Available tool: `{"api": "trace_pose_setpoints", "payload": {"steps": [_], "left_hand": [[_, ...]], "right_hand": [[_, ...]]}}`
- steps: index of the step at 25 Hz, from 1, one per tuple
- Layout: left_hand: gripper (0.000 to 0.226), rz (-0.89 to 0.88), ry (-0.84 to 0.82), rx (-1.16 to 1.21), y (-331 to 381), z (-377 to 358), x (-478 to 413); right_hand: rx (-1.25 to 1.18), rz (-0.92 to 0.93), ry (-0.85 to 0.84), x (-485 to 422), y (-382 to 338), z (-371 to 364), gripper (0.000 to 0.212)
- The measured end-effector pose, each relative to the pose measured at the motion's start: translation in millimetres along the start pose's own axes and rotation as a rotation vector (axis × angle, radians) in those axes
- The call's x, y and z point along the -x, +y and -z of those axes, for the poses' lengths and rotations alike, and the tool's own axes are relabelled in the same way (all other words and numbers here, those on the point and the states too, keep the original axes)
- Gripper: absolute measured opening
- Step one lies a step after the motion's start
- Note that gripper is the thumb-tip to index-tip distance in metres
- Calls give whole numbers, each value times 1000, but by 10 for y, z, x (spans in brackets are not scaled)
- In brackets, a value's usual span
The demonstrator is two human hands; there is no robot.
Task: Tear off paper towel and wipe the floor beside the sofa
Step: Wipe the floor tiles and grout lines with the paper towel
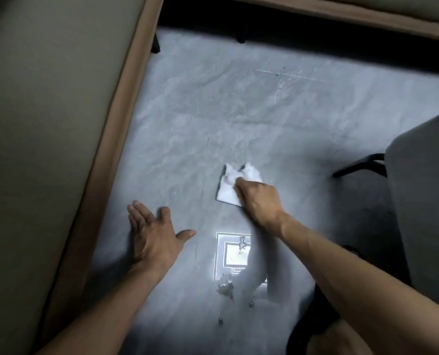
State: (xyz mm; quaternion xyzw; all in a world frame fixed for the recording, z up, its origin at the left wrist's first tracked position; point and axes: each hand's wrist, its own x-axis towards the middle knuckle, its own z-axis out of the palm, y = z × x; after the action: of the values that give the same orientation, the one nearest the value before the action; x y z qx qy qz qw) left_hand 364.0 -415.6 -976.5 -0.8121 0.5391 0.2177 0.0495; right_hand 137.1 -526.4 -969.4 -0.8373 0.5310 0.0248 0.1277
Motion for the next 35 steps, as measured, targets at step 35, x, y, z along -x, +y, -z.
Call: {"api": "trace_pose_setpoints", "payload": {"steps": [35], "left_hand": [[28, -90, 119, 210, -386, -292, 1039]], "right_hand": [[16, -652, 265, 302, -399, -115, 22]]}}
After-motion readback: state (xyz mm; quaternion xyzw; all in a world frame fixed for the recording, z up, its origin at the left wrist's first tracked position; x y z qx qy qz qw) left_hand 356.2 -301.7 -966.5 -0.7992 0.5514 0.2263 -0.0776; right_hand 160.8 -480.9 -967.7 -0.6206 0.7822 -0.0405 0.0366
